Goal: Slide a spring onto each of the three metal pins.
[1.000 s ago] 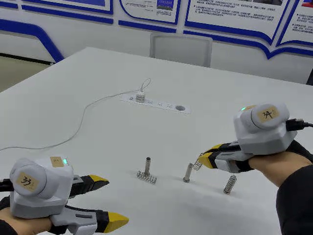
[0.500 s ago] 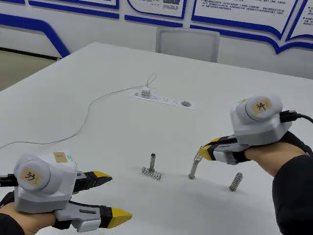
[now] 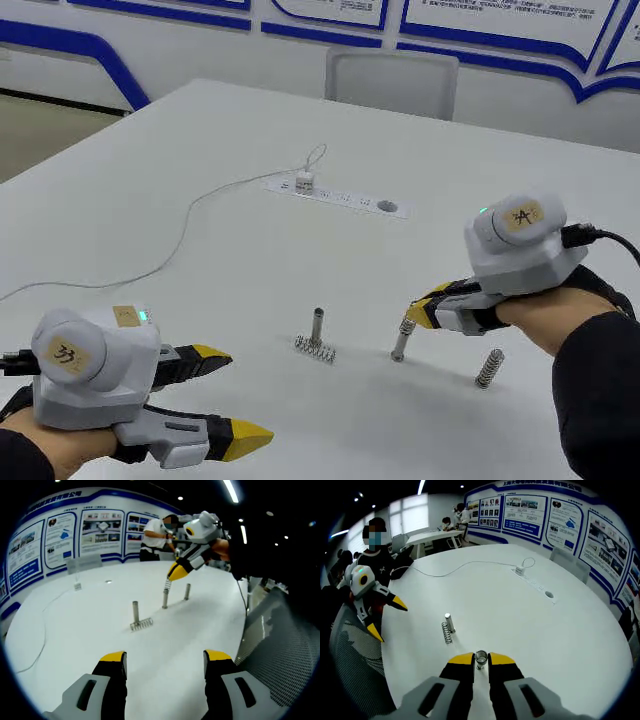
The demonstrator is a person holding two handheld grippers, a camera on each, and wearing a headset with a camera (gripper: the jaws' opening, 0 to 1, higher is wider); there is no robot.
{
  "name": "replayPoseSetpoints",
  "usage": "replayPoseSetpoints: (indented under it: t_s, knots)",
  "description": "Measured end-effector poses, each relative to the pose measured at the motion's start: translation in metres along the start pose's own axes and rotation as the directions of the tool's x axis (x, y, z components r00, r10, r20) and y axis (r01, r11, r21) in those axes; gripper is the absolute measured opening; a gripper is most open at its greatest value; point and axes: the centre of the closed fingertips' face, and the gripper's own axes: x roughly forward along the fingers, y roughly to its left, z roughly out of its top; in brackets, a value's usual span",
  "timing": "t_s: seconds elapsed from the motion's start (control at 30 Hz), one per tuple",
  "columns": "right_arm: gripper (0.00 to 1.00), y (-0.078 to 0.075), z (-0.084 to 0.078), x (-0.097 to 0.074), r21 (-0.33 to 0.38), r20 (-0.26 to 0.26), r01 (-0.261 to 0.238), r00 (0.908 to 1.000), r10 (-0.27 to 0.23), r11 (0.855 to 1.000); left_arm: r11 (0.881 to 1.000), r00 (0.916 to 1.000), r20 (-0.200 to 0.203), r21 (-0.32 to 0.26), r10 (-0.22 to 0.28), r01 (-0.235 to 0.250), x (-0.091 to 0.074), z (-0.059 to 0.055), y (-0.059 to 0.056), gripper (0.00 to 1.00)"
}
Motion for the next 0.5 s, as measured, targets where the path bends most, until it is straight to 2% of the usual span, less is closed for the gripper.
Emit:
replayPoseSetpoints:
  t_s: [0.5]
  knots:
    - [0.12,0.0,-0.017,0.021,0.019,-0.061,-0.007,0.9981,0.009,1.0,1.0,1.0,0.007,-0.004,-0.005,0.005,0.001,0.001,-0.001,0.64]
